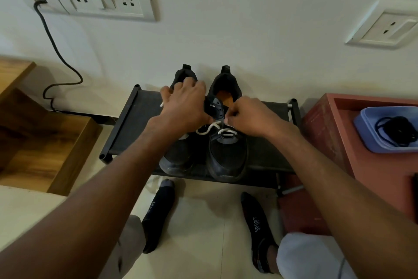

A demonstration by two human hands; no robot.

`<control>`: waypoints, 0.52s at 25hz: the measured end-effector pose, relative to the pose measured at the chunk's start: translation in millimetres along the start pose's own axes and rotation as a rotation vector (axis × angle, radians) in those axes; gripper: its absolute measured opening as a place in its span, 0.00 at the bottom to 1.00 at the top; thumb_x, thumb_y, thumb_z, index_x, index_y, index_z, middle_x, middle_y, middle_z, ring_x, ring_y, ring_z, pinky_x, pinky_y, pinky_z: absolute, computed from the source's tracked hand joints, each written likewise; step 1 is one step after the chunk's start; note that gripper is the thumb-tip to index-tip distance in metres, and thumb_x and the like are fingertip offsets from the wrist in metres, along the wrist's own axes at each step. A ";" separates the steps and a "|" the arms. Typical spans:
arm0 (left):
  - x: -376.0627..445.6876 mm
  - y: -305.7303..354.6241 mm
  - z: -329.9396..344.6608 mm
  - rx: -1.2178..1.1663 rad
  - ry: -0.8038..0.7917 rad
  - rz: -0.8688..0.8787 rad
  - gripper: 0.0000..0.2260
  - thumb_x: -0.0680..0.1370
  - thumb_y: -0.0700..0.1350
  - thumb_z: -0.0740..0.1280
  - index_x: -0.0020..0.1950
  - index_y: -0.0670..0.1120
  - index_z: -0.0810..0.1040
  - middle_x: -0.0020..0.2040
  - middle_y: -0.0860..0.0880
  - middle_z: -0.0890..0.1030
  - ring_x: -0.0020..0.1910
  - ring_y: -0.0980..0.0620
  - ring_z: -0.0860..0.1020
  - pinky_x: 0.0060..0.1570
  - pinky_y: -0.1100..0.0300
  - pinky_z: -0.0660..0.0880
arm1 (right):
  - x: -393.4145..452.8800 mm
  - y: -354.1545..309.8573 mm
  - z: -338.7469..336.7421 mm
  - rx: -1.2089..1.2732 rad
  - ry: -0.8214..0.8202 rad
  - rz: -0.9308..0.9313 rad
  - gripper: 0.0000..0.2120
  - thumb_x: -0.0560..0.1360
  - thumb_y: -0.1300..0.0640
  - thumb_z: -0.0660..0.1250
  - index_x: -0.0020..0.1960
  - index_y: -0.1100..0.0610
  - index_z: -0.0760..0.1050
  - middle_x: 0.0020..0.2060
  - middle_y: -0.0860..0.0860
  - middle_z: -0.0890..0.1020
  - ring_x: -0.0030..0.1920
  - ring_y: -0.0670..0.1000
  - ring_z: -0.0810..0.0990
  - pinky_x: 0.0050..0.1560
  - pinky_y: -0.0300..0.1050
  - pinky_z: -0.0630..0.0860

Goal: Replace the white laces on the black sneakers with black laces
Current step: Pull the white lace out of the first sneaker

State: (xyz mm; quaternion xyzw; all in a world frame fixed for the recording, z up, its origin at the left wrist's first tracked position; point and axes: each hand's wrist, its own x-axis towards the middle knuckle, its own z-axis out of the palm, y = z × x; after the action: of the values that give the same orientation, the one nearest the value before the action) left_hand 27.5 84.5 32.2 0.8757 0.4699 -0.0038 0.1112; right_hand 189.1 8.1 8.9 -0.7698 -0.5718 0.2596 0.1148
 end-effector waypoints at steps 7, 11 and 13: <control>5.1 9.9 43.1 0.117 -0.208 0.216 0.60 0.61 0.67 0.81 0.84 0.55 0.50 0.85 0.45 0.45 0.84 0.43 0.52 0.77 0.35 0.38 | -1.6 -1.7 10.7 0.038 0.104 0.079 0.01 0.76 0.50 0.76 0.47 0.46 0.87 0.42 0.45 0.86 0.42 0.49 0.84 0.45 0.48 0.82; 8.7 3.7 48.6 0.077 -0.159 0.193 0.65 0.60 0.66 0.82 0.84 0.52 0.45 0.86 0.47 0.45 0.84 0.45 0.51 0.77 0.36 0.36 | -15.9 5.9 0.5 0.463 0.377 0.366 0.03 0.75 0.56 0.75 0.44 0.53 0.86 0.41 0.50 0.87 0.42 0.52 0.85 0.44 0.53 0.85; 8.7 2.1 49.8 0.070 -0.153 0.189 0.68 0.59 0.67 0.82 0.84 0.51 0.40 0.86 0.49 0.46 0.84 0.46 0.51 0.78 0.36 0.36 | -25.0 11.7 -7.1 0.395 0.515 0.255 0.04 0.78 0.58 0.71 0.47 0.52 0.84 0.46 0.49 0.84 0.45 0.50 0.82 0.41 0.45 0.79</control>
State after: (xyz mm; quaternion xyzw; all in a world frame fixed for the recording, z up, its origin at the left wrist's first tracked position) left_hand 38.9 80.7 -16.9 0.9166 0.3750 -0.0766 0.1157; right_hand 197.3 -18.3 16.1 -0.8382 -0.3621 0.1746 0.3686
